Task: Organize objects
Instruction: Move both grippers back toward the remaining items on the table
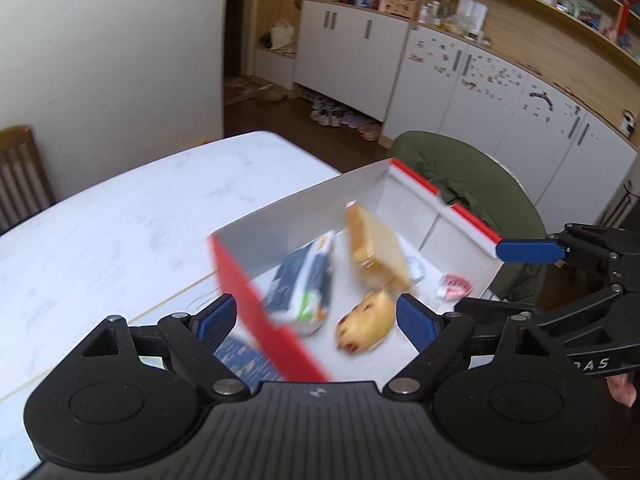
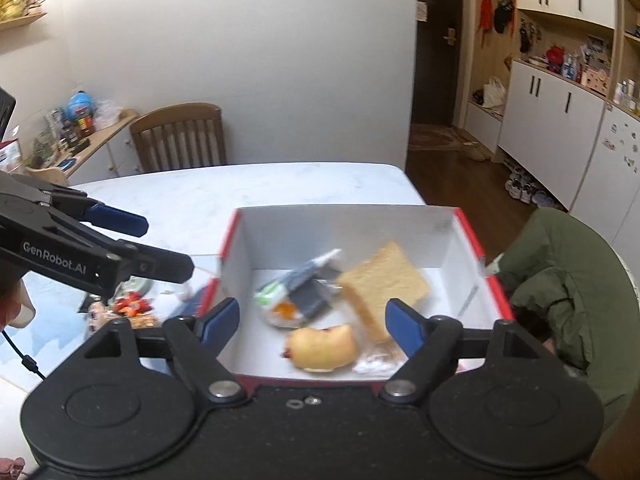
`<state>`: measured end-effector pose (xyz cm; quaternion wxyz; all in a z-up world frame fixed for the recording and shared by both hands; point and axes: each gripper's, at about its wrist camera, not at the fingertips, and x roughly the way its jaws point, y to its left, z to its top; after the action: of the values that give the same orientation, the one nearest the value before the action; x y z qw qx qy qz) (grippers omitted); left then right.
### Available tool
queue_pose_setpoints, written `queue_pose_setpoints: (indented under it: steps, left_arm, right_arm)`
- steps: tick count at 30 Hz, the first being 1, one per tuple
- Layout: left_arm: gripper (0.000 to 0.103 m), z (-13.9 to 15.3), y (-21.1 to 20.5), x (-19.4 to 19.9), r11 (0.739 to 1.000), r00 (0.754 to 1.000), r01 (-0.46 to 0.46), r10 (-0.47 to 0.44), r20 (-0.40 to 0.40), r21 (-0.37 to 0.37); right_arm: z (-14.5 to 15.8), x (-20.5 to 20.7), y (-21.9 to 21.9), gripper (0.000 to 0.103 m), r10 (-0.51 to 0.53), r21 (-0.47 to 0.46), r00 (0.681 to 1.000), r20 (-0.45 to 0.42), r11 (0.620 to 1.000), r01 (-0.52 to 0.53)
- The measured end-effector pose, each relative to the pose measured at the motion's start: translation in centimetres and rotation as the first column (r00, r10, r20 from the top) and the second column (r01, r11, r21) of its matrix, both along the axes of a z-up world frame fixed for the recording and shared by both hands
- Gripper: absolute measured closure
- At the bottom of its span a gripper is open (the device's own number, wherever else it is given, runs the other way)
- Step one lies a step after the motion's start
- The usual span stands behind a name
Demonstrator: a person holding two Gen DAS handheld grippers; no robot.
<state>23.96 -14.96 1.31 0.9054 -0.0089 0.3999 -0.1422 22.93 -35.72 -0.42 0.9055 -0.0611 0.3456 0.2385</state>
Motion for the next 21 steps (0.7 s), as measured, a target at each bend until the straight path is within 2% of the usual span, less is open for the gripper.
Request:
queue_pose_setpoints:
  steps: [4, 7, 11, 21]
  left_arm:
    - [0.016, 0.1, 3.4, -2.5, 0.999, 0.999, -0.053, 0.053, 0.005, -0.004]
    - [0.008, 0.1, 5.9, -4.5, 0.996, 0.996, -0.084, 0.085, 0.009, -0.016]
    - [0.008, -0.1, 9.0, -6.5, 0.991, 0.992, -0.128, 0.128, 0.005, -0.038]
    - [0.003, -1.1, 15.8, -10.1, 0.969, 0.969, -0.245, 0.245, 0.005, -0.038]
  right_arm:
    - [0.0, -1.6, 2.8, 0.013, 0.038, 0.000, 0.999, 0.004, 0.999, -0.038]
    - [-0.1, -2.7, 4.8, 0.007, 0.066, 0.010, 0.998, -0.001, 0.998, -0.066]
    - [-0.3, -4.4, 7.7, 0.001, 0.106, 0.020, 0.994, -0.001, 0.994, -0.106]
    - [-1.2, -7.6, 14.8, 0.001, 0.179, 0.019, 0.984, -0.020, 0.984, -0.179]
